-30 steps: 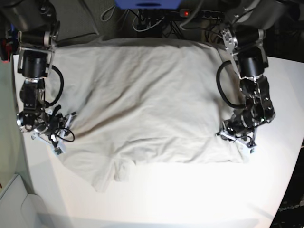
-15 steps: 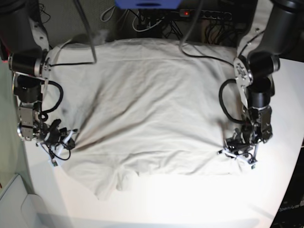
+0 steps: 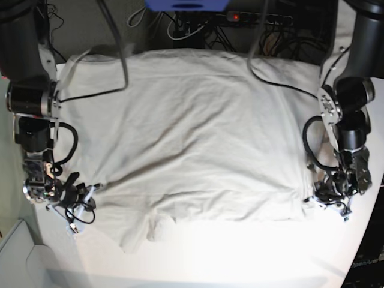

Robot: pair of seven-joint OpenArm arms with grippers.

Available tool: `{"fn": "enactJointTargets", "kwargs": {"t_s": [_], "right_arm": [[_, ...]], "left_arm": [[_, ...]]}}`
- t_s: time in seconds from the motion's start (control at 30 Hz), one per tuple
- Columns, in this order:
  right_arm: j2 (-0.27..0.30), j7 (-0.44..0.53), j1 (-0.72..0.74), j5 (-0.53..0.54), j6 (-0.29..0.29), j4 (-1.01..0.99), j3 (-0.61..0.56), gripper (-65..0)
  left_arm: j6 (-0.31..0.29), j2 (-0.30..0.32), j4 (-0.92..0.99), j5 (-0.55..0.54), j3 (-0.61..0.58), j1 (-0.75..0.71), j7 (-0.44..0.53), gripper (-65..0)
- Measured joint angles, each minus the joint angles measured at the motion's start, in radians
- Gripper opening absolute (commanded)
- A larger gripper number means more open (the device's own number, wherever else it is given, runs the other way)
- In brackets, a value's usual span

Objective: Layout the t-shirt on the table in an organized manner, then fold the t-shirt properly
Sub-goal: 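Grasp the shirt's side seams with both grippers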

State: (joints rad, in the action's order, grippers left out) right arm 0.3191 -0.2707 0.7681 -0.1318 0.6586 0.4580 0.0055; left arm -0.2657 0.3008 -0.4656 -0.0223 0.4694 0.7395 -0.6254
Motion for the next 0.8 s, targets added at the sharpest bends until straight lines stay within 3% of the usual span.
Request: {"fn": "enactJointTargets", "kwargs": {"t_s": [0.07,0.17,0.3,0.4,0.57,0.8], "right_arm": [[0.021,-0.050,-0.021,-0.003,0.040,0.051,0.000,-65.0],[0.035,-0.127,-0.085,-0.003,0.030,0.162,0.003,-65.0],[0.010,-0.211,-0.260,0.006,0.042,0.423,0.051,-65.0],[-0.008,-0.293,-0.393,-0.008,0.040,0.631,0.095,-65.0],[-0.026,-0.358,-0.510,0.008,0.044,0.853,0.101,-65.0],[-0.037,-0.387,-0.566,0.001,0.044,0.849,0.105,-65.0]], "left_arm": [[-0.004,-0.005,-0.100,0.005,0.000,-0.028,-0.074,-52.5],[0.001,-0.027,-0.315,-0.028,0.002,-0.095,-0.204,-52.5],[-0.006,-0.082,-0.655,-0.128,-0.011,-0.243,-0.368,-52.5],[0.000,-0.107,-0.814,-0.138,-0.002,-0.336,-0.426,-52.5],[-0.004,-0.157,-0.835,-0.145,-0.012,-0.421,-0.425,-52.5],[0.000,-0.143,-0.726,-0.137,-0.007,-0.449,-0.337,-52.5]]}}
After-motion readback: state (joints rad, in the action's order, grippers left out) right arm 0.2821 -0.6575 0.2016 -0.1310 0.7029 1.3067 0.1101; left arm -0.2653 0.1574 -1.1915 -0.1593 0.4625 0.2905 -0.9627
